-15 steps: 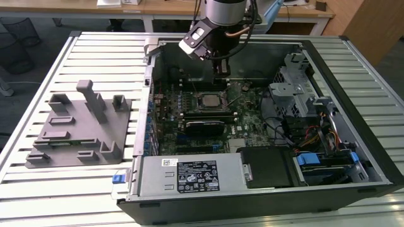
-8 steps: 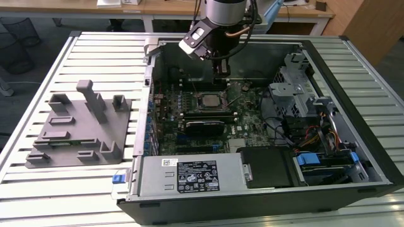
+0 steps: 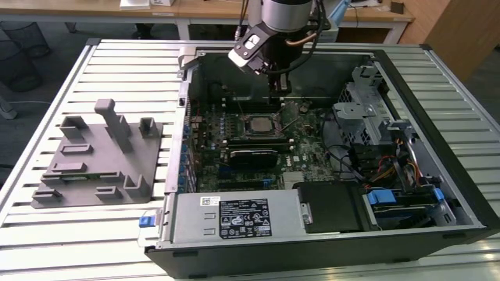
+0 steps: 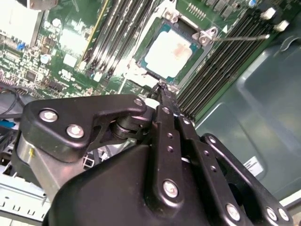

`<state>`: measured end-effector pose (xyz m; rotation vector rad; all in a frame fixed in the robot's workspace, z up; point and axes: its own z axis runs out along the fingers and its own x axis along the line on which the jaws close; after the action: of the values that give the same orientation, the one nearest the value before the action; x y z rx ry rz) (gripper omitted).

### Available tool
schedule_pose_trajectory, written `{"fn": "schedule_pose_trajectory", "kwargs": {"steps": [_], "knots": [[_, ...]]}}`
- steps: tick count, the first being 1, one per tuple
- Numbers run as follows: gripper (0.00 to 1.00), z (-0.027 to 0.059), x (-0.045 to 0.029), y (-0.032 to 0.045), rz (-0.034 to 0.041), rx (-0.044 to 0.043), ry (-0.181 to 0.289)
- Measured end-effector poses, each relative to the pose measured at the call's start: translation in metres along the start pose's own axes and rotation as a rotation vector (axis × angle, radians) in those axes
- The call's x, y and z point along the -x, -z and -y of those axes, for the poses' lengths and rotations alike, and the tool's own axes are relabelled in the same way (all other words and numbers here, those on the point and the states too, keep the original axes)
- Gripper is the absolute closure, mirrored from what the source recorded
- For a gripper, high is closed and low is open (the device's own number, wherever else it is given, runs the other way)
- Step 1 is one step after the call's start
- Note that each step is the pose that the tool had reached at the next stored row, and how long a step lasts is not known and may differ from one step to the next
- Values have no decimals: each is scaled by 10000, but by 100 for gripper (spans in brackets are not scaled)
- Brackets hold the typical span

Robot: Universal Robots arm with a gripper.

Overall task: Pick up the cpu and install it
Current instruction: 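Close the cpu cover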

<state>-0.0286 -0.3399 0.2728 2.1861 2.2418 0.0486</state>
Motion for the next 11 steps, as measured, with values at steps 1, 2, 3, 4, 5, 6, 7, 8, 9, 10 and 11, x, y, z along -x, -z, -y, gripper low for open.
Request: {"fn": "schedule_pose_trajectory", "kwargs": {"steps": [1,2,3,4,5,6,7,8,9,10,11], "knots": [[89,-9,0,-1,0,-1,1],[89,-12,0,-3,1,-2,0],[89,-13,0,-4,3,-3,-1],[89,-14,0,-5,4,-3,-1],[89,-17,0,-7,3,-3,0],[89,-22,0,-7,3,-3,0],[89,-27,1,-8,2,-2,0],[89,-31,1,-8,1,-2,0],[89,-35,1,-9,1,-1,0],[89,-37,1,-9,1,-1,0],[89,-40,1,-9,1,-2,0]]}}
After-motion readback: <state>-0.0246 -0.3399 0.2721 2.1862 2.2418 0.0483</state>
